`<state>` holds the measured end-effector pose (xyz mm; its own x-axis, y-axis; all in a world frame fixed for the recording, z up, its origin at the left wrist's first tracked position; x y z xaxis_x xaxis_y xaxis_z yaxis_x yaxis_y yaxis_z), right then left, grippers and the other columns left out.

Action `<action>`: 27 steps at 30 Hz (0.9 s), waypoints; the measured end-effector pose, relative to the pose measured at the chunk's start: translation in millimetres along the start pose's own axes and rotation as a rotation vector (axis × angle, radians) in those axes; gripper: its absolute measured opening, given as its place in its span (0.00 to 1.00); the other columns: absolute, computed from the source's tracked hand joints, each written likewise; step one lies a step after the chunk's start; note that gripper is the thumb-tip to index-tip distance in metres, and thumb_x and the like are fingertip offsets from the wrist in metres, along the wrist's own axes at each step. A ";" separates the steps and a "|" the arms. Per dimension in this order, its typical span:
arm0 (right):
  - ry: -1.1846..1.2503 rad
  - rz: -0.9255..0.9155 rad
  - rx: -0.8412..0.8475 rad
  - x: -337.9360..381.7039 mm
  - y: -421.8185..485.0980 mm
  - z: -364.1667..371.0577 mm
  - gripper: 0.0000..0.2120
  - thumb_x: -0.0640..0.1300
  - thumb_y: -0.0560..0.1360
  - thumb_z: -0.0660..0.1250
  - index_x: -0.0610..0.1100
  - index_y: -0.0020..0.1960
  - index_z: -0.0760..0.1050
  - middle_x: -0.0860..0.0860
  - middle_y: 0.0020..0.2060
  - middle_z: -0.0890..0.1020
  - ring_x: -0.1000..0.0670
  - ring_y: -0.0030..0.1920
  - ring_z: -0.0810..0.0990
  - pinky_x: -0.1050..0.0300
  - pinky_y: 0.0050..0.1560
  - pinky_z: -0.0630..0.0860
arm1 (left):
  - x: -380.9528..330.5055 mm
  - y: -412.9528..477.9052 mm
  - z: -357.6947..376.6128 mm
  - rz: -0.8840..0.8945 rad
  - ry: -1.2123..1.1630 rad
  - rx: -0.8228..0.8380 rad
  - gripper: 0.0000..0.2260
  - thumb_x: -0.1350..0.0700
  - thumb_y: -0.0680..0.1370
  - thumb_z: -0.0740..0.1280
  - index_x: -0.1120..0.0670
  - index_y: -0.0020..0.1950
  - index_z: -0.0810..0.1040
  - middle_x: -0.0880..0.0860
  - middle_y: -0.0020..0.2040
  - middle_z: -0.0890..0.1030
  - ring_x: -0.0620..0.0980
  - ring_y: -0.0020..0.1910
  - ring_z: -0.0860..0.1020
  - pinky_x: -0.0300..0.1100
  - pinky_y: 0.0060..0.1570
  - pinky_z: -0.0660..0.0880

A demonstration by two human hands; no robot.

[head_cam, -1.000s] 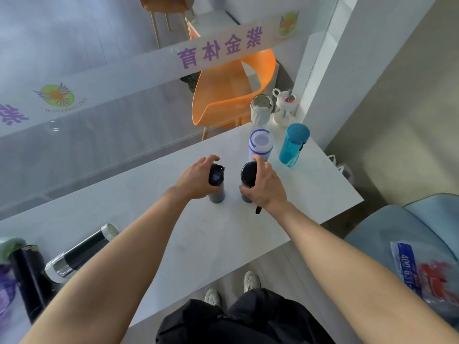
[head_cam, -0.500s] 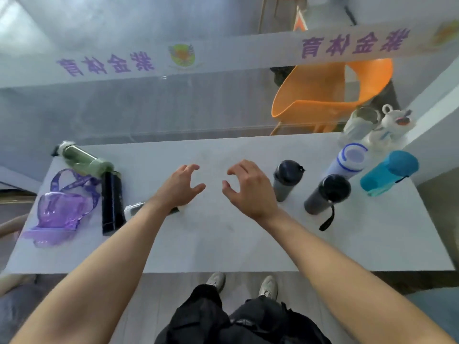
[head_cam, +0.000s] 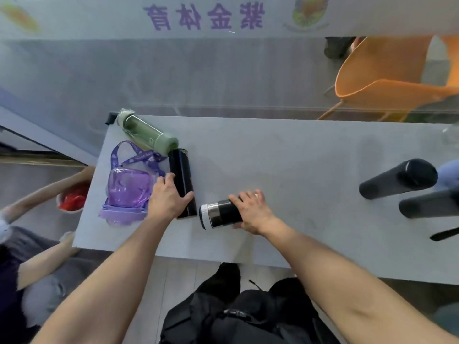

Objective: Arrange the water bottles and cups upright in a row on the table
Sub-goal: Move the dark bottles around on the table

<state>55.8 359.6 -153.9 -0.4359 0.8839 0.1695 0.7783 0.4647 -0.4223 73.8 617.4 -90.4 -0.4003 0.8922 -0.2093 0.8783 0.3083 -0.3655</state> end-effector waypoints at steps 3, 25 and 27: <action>0.089 0.169 -0.029 -3.2 12.7 -8.1 0.45 0.70 0.73 0.73 0.53 0.82 0.61 0.47 0.70 0.76 0.42 0.71 0.73 0.41 0.73 0.62 | 21.9 9.9 26.2 -0.028 -0.030 0.168 0.46 0.34 0.73 0.77 0.55 0.81 0.61 0.61 0.73 0.75 0.65 0.70 0.78 0.61 0.67 0.77; 0.869 0.680 -0.608 -101.4 -80.5 -32.5 0.34 0.59 0.62 0.83 0.52 0.62 0.73 0.54 0.56 0.81 0.50 0.54 0.81 0.53 0.56 0.79 | -8.7 -5.0 51.0 -0.012 -0.103 0.201 0.46 0.39 0.72 0.77 0.51 0.79 0.54 0.62 0.62 0.83 0.67 0.57 0.83 0.57 0.59 0.81; 0.903 0.675 -0.678 -119.5 -96.9 -36.5 0.33 0.55 0.63 0.84 0.52 0.62 0.72 0.55 0.54 0.81 0.51 0.53 0.81 0.53 0.55 0.80 | -19.6 -13.0 48.8 -0.008 -0.112 0.176 0.46 0.40 0.71 0.77 0.49 0.80 0.56 0.62 0.62 0.82 0.67 0.58 0.83 0.56 0.60 0.81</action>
<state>48.9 210.8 -100.7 0.3735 0.5518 0.7457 0.9087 -0.3792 -0.1746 57.4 579.8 -125.8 -0.4420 0.8447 -0.3019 0.8198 0.2439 -0.5181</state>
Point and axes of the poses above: each hand's wrist, its own y-axis towards the middle knuckle, its own z-axis out of the palm, x = y × z, the point moved 8 cm from there along y, towards the middle knuckle
